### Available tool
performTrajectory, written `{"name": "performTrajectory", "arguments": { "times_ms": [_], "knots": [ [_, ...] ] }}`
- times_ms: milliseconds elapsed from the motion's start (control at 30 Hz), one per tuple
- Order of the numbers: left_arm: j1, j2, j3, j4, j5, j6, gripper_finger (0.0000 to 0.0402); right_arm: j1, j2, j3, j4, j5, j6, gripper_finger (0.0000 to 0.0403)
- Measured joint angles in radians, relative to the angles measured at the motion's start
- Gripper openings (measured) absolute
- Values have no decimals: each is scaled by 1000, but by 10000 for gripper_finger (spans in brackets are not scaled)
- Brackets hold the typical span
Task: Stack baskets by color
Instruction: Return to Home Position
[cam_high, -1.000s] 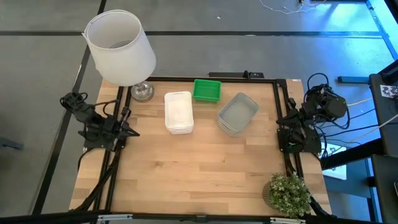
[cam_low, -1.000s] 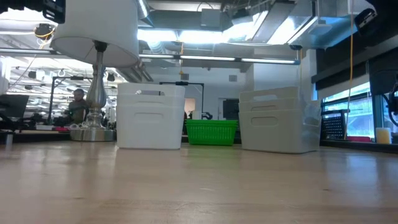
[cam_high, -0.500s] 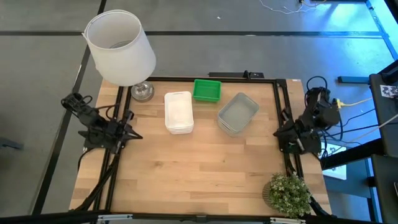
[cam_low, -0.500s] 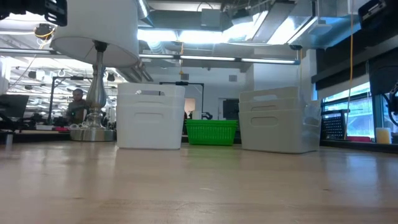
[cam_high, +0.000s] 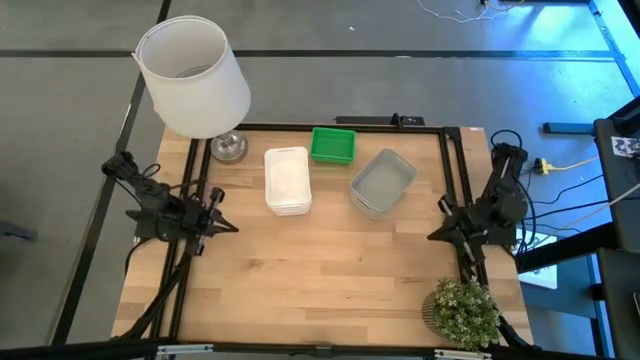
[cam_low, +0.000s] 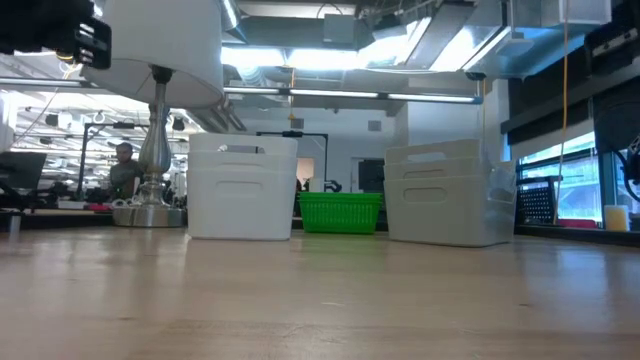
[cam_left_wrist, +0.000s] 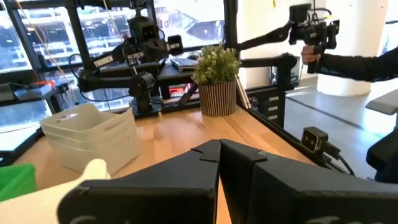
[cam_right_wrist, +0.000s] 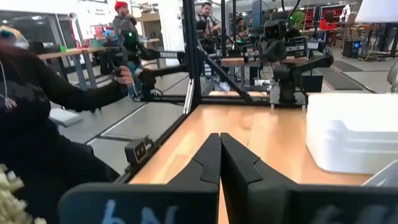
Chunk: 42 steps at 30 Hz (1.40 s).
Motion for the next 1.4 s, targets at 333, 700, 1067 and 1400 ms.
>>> {"name": "performTrajectory", "arguments": {
  "times_ms": [333, 700, 1067, 1400],
  "knots": [
    [0, 1, -148, 128, 4, -37, 0, -1, 0, -132, 63, 1, 24, 0],
    [73, 0, -147, 128, 6, 43, 0, -10, 4, -165, 73, -7, -78, 0],
    [148, 0, -147, 126, -6, 120, 0, -10, 5, -165, 72, -87, -70, 0],
    [169, 0, -147, 125, -10, 121, 0, -10, 6, -165, 68, -261, -22, 0]
  ]
}}
